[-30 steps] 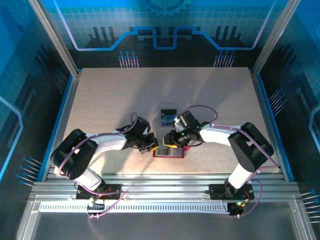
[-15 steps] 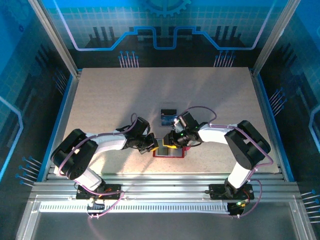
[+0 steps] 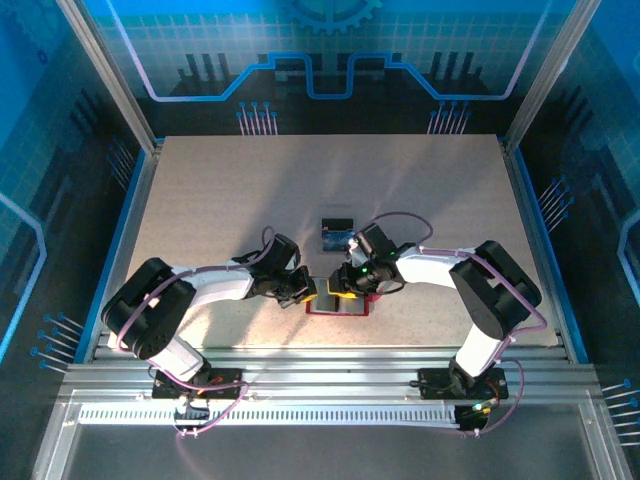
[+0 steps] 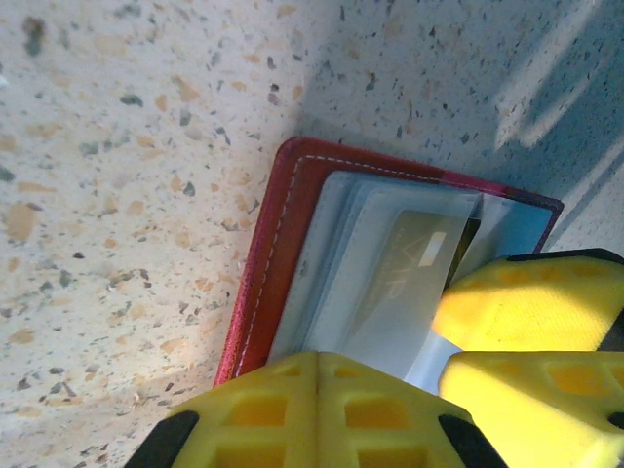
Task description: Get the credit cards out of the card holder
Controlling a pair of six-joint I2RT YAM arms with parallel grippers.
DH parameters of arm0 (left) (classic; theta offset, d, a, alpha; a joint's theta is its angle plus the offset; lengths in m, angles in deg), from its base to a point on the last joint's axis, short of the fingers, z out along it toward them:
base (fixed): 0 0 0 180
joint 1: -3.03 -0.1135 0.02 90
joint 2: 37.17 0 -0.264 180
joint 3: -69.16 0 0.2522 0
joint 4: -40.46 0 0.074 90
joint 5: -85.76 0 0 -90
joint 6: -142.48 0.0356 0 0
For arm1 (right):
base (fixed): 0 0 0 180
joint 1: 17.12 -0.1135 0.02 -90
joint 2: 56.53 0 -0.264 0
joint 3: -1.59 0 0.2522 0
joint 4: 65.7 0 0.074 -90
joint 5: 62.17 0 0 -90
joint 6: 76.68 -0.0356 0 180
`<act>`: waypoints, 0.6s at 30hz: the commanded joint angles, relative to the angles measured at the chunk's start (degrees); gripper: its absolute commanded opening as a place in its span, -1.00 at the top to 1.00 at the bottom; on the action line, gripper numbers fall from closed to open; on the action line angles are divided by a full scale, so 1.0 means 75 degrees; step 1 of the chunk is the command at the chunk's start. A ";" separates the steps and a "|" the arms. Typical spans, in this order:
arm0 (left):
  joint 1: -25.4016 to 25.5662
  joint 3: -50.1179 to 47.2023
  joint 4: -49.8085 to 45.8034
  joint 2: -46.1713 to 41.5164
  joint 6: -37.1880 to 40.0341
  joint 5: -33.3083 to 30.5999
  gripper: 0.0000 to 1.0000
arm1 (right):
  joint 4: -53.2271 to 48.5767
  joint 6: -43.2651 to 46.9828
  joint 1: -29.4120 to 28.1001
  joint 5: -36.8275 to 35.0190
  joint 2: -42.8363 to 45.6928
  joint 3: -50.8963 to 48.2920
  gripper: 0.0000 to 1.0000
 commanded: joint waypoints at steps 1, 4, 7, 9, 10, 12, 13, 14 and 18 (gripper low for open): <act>-0.0056 -0.0120 -0.0113 0.0019 0.0132 -0.0090 0.90 | -0.0590 0.0210 -0.0082 -0.0351 0.0184 0.0143 0.24; -0.0052 -0.0156 -0.0028 0.0054 0.0098 -0.0061 0.90 | -0.0566 0.0266 -0.0046 -0.0303 0.0186 0.0200 0.23; -0.0055 -0.0146 -0.0004 0.0036 0.0084 -0.0043 0.90 | -0.0588 0.0310 -0.0003 -0.0264 0.0093 0.0324 0.23; -0.0055 -0.0144 -0.0026 0.0013 0.0095 -0.0043 0.90 | -0.0602 0.0339 0.0029 -0.0262 0.0042 0.0376 0.23; -0.0050 -0.0146 -0.0031 -0.0006 0.0102 -0.0055 0.90 | -0.0605 0.0359 0.0039 -0.0246 0.0013 0.0381 0.23; -0.0056 -0.0150 -0.0033 -0.0023 0.0094 -0.0044 0.90 | -0.0624 0.0394 0.0073 -0.0237 -0.0017 0.0382 0.23; -0.0052 -0.0144 -0.0032 -0.0034 0.0087 -0.0042 0.90 | -0.0635 0.0409 0.0085 -0.0223 -0.0023 0.0386 0.23; -0.0050 -0.0134 -0.0036 -0.0054 0.0084 -0.0043 0.90 | -0.0647 0.0421 0.0105 -0.0217 -0.0035 0.0383 0.23; -0.0054 -0.0037 -0.0073 -0.0101 0.0090 0.0037 0.89 | -0.0695 0.0456 0.0155 -0.0177 0.0036 0.0389 0.23</act>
